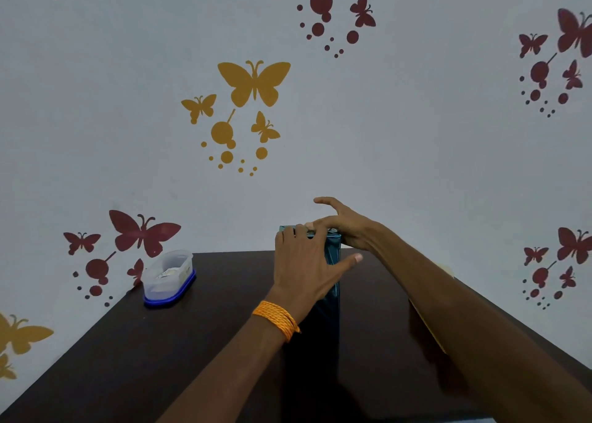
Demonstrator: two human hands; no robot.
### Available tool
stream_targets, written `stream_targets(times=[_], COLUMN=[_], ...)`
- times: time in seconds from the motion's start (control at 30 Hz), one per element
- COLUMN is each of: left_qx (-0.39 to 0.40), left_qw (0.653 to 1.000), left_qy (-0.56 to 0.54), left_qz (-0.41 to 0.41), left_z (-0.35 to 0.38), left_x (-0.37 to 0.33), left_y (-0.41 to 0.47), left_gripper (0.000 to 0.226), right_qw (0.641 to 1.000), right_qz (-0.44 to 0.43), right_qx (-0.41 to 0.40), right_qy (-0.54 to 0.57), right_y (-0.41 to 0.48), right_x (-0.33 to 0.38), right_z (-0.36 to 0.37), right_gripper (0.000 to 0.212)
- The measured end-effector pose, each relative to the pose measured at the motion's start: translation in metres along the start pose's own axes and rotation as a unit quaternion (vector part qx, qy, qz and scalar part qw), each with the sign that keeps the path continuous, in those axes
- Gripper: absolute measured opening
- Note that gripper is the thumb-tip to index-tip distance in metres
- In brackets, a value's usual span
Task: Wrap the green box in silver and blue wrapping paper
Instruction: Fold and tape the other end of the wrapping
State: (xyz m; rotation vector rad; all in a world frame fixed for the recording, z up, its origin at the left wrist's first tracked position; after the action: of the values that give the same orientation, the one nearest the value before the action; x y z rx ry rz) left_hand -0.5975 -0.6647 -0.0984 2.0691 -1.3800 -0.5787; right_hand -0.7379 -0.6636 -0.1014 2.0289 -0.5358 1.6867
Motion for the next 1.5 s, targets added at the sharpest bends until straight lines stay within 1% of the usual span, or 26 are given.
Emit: stream_targets(times=[0.1,0.17,0.23,0.3,0.37,0.5,0.57,0.6,0.63,0.67,0.73,0.77,0.8,0.93,1.1,1.3,1.37,1.43,1.5], left_qx=[0.013,0.012,0.013,0.014,0.008,0.006,0.013,0.014,0.017,0.019,0.026,0.027,0.027,0.030,0.026,0.027,0.025,0.022,0.017], left_qw=[1.000,1.000,1.000,1.000,1.000,0.999,0.999,0.999,0.999,0.999,0.999,0.999,0.999,0.999,0.999,0.999,0.999,1.000,1.000], left_qy=[0.014,0.016,0.021,0.026,0.024,0.040,0.042,0.040,0.039,0.037,0.034,0.033,0.032,0.026,0.023,0.025,0.022,0.017,0.011], left_qz=[-0.002,-0.005,-0.008,-0.007,-0.009,-0.010,-0.010,-0.009,-0.007,-0.006,-0.003,-0.004,-0.004,-0.004,-0.002,-0.001,-0.001,-0.001,-0.002], left_z=[0.001,0.001,0.002,0.002,0.002,0.002,0.003,0.002,0.002,0.002,0.002,0.002,0.002,0.002,0.001,0.000,0.000,0.001,0.001], left_x=[0.000,0.001,0.000,0.000,-0.001,-0.002,-0.002,-0.002,-0.002,-0.002,-0.003,-0.003,-0.003,-0.004,-0.004,-0.005,-0.005,-0.005,-0.005], left_y=[0.000,0.001,0.001,0.001,0.000,0.000,0.001,0.000,0.000,-0.001,-0.002,-0.003,-0.004,-0.006,-0.005,-0.007,-0.007,-0.008,-0.009], left_gripper=[0.102,0.103,0.105,0.106,0.106,0.105,0.105,0.105,0.103,0.101,0.098,0.097,0.096,0.095,0.093,0.094,0.094,0.094,0.094], right_qw=[1.000,0.996,0.981,0.959,0.927,0.832,0.781,0.762,0.753,0.750,0.748,0.746,0.743,0.736,0.755,0.772,0.780,0.795,0.801], right_qz=[-0.017,-0.052,-0.103,-0.150,-0.185,-0.210,-0.202,-0.198,-0.195,-0.192,-0.188,-0.187,-0.190,-0.195,-0.212,-0.211,-0.211,-0.210,-0.204], right_qx=[-0.021,-0.077,-0.147,-0.175,-0.171,-0.164,-0.173,-0.176,-0.176,-0.171,-0.153,-0.150,-0.153,-0.160,-0.164,-0.139,-0.113,-0.085,-0.057], right_qy=[0.012,-0.001,-0.074,-0.164,-0.278,-0.486,-0.565,-0.591,-0.603,-0.609,-0.618,-0.621,-0.624,-0.629,-0.598,-0.583,-0.578,-0.563,-0.560], right_y=[0.000,-0.004,-0.011,-0.019,-0.026,-0.034,-0.038,-0.041,-0.042,-0.044,-0.046,-0.046,-0.046,-0.048,-0.053,-0.054,-0.053,-0.048,-0.043], right_x=[0.009,0.021,0.038,0.055,0.073,0.096,0.103,0.107,0.110,0.111,0.110,0.110,0.110,0.110,0.112,0.113,0.112,0.109,0.103], right_z=[-0.010,-0.025,-0.040,-0.043,-0.034,-0.011,-0.002,0.002,0.004,0.008,0.015,0.017,0.018,0.020,0.025,0.030,0.034,0.038,0.042], right_gripper=[0.055,0.039,0.024,0.012,0.006,0.006,0.011,0.015,0.019,0.026,0.052,0.058,0.056,0.034,0.008,0.012,0.012,0.011,0.011])
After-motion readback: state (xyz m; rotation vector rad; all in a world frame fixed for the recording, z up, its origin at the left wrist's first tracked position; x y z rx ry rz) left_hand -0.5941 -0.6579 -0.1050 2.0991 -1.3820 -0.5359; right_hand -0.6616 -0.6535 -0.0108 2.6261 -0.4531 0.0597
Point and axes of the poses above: each hand's wrist, its own y-axis towards the middle knuckle, its own z-axis out of the palm, x = y × z, the point moved 10 cm from there along y, towards the middle knuckle, and after that the axes turned 2 degrees about z, right-handed, at the moved point
